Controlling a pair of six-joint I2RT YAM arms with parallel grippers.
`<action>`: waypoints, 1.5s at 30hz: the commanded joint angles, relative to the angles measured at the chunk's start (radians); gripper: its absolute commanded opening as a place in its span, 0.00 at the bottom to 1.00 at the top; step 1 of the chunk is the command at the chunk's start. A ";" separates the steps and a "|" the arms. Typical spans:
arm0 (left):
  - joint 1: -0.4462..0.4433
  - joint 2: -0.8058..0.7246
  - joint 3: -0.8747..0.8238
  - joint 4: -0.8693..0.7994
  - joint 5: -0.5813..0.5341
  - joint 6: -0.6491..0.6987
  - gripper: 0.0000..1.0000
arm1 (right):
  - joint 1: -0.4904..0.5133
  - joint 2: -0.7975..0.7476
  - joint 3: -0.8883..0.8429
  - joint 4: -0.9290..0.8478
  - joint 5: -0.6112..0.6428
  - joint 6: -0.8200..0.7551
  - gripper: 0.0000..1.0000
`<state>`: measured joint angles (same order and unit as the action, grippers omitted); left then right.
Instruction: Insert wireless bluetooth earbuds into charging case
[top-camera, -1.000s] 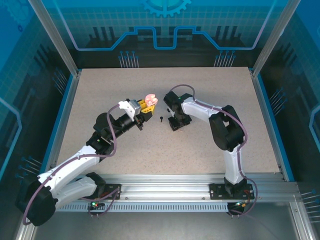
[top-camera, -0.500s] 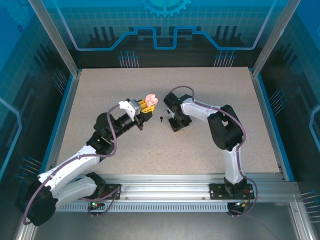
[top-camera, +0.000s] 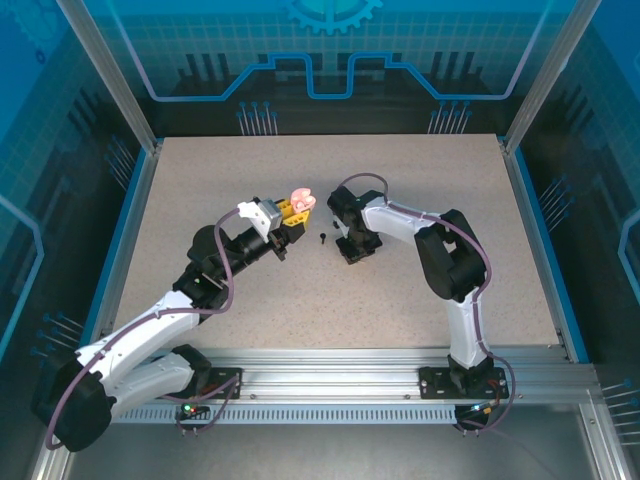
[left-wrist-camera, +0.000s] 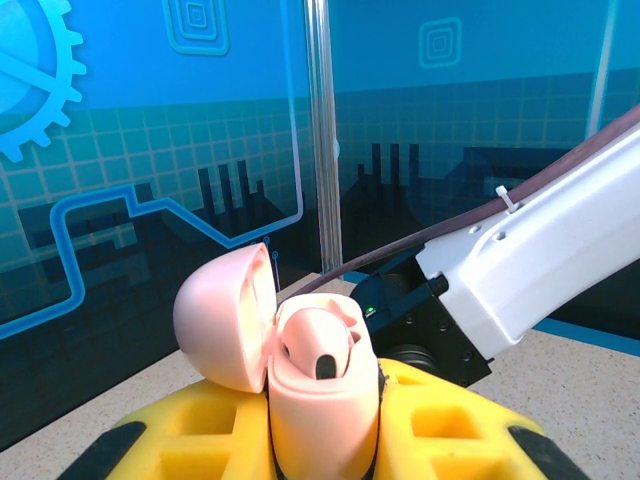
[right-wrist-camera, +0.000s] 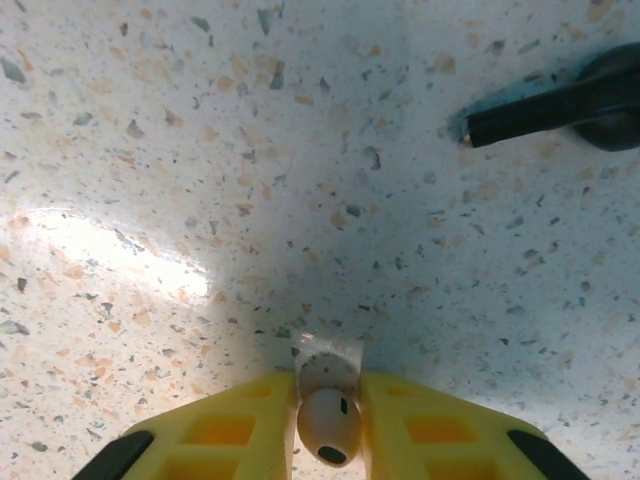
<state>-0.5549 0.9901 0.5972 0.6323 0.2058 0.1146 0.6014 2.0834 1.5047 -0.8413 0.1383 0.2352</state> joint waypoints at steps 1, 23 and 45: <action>-0.004 0.001 0.013 0.006 0.007 0.016 0.00 | -0.008 0.002 -0.032 0.000 -0.001 0.004 0.20; -0.004 -0.007 0.023 0.003 0.034 0.011 0.00 | -0.112 -0.476 -0.063 0.128 -0.286 0.193 0.16; -0.007 0.029 0.050 0.050 0.092 -0.050 0.00 | -0.040 -0.802 -0.083 0.668 -0.537 0.476 0.21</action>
<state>-0.5549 1.0134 0.6014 0.6338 0.2707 0.0868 0.5282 1.3022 1.4601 -0.3023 -0.3794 0.6613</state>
